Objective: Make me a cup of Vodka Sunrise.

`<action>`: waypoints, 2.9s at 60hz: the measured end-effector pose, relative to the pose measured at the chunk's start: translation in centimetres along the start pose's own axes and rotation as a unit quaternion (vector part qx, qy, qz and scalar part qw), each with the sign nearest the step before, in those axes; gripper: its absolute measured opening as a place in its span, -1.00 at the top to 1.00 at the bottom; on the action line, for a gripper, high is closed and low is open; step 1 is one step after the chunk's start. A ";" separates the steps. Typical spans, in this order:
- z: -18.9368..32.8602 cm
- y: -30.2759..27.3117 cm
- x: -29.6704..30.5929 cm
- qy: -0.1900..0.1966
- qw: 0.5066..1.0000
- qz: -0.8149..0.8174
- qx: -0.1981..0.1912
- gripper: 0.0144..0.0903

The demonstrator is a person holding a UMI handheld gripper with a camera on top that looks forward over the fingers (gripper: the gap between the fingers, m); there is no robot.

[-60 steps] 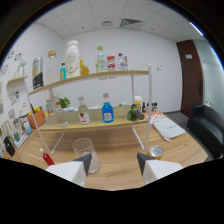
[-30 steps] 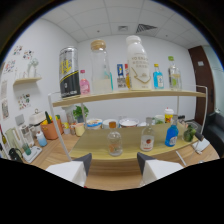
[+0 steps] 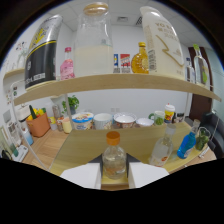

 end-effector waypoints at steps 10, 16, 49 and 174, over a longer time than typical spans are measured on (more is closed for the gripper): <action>-0.6 -0.4 -0.2 -0.010 1.000 -0.024 0.005 0.45; -2.4 -1.9 -0.7 -0.024 0.999 -0.025 0.025 0.45; -10.7 8.3 -1.5 -0.061 0.998 -0.004 0.004 0.45; -15.1 -14.9 15.8 -0.002 0.994 0.004 0.111 -0.88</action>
